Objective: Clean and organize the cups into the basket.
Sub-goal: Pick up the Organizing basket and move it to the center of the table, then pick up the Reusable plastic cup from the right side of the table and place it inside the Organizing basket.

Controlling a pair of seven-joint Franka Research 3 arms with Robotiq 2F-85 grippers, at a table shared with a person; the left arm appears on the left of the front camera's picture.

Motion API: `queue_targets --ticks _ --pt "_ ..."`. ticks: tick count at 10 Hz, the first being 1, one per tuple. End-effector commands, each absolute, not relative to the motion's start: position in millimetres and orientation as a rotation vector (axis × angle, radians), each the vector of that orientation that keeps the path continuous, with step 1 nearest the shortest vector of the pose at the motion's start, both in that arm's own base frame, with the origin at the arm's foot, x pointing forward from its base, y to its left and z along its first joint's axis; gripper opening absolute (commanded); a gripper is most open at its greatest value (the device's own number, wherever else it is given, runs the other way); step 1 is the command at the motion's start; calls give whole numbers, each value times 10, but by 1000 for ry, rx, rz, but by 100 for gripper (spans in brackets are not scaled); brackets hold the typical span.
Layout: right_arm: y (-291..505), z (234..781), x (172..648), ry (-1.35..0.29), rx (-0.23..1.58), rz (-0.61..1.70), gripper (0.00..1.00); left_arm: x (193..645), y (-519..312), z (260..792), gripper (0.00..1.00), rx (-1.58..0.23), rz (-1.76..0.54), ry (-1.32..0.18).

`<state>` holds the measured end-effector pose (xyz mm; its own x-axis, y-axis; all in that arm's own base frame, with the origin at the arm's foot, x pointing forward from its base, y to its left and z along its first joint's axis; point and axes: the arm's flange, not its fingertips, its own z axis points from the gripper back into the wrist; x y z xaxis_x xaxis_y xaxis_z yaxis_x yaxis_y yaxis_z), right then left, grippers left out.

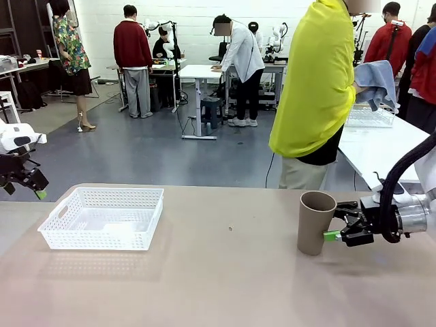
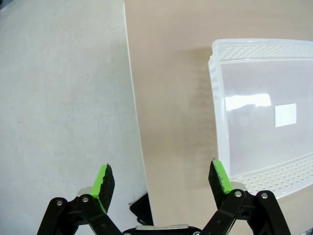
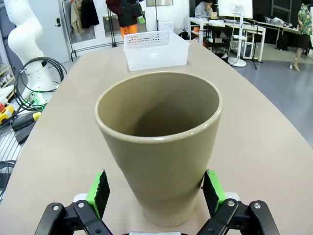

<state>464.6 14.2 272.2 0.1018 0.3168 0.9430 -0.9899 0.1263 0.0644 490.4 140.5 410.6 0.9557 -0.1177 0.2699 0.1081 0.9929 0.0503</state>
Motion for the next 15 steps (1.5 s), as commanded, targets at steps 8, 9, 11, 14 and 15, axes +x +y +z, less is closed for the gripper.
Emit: queue_targets --ticks 8,9,11,14,15 --pt "544 2495 4810 -967 920 1228 40 5040 1481 3931 41 -112 -83 -325" --pt "533 2511 4799 -975 916 1231 40 5052 1483 3928 41 -121 -80 -321" --pt "520 2543 4763 -984 923 1240 35 5067 1474 3903 36 -122 -84 -308" --pt "499 2551 4753 -990 929 1239 0 5075 1471 3893 0 -123 -69 -292" --pt "496 2549 4758 -991 930 1240 23 5082 1469 3896 0 -127 -64 -288"
